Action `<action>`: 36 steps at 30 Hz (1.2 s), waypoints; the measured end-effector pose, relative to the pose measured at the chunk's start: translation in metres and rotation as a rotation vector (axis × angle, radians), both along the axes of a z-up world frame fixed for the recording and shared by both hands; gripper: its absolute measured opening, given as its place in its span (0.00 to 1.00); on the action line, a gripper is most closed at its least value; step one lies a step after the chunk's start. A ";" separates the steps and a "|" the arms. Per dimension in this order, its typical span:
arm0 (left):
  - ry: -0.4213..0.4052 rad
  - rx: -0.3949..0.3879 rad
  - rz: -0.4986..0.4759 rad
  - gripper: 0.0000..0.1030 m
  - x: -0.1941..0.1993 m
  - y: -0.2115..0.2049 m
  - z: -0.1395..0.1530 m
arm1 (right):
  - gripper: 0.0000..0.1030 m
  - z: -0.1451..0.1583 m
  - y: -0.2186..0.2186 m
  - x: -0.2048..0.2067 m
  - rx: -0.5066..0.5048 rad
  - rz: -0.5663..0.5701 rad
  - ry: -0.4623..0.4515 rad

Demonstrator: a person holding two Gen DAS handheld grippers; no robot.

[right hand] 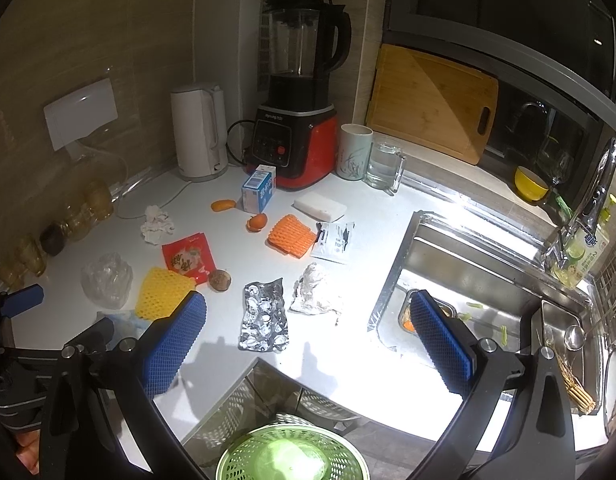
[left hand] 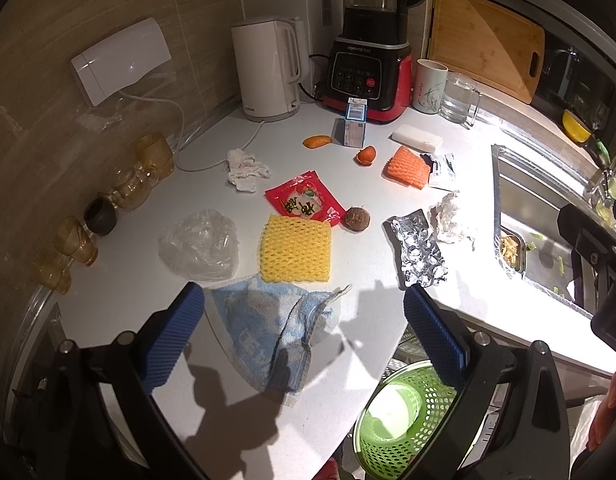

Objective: Collect trash

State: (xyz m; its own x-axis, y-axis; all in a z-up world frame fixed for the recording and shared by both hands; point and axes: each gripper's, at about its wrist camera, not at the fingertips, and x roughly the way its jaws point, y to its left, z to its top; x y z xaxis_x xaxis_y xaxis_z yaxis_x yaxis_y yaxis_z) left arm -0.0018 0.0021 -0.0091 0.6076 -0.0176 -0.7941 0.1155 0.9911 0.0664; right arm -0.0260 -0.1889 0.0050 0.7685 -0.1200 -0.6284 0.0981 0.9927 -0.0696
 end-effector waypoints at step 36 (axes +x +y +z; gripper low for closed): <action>0.008 -0.005 0.000 0.93 0.000 0.003 0.000 | 0.98 -0.002 0.000 0.000 -0.012 0.006 0.008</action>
State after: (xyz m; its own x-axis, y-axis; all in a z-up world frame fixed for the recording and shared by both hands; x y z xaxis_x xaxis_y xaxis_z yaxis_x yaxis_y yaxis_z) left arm -0.0016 0.0050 -0.0093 0.6015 -0.0212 -0.7986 0.1159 0.9914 0.0609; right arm -0.0260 -0.1884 0.0034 0.7644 -0.1227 -0.6330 0.0916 0.9924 -0.0818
